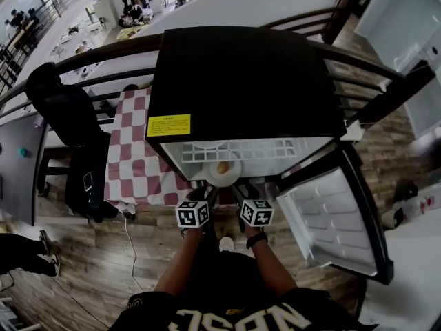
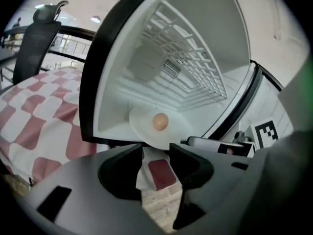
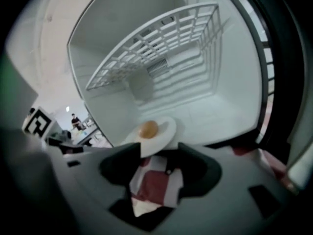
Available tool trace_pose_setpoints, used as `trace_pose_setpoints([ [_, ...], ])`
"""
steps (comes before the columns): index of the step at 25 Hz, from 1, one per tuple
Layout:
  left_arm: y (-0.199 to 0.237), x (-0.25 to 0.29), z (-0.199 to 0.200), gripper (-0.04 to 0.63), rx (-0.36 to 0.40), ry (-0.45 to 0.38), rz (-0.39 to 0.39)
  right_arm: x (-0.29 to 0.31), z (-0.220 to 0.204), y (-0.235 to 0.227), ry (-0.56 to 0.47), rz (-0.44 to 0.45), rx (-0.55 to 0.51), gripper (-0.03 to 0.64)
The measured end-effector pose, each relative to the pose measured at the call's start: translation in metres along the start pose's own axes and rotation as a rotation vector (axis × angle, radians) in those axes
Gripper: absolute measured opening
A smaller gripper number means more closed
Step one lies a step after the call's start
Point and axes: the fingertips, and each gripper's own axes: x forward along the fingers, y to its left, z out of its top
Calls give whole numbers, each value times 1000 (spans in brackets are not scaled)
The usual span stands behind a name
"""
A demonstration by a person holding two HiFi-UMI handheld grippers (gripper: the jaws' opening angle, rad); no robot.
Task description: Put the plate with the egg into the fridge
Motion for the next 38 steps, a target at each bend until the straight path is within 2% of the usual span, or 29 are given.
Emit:
trace_pose_setpoints([
  [2,-2,-1,-6,188,56,-12,17,0,-8,5,12,1,-39,247],
  [5,-1,0,-15,177,74,-13,38,2,-18,11,34,9,-67,247],
  [7,-1,3,-21,173,63,-2,36,5,-23,15,38,28,-39,247],
  [11,-2,7,-23,159,-35,-29,-2,8,-30,21,36,73,62,235],
  [13,-2,8,-21,139,-59,-41,-5,9,-33,23,38,86,85,217],
  [18,-3,14,-18,82,6,-34,14,12,-34,24,38,88,99,140],
  [21,-2,19,-18,72,11,-17,21,16,-32,27,43,97,105,114],
  [38,-2,33,2,57,12,1,34,35,-16,30,44,97,140,82],
])
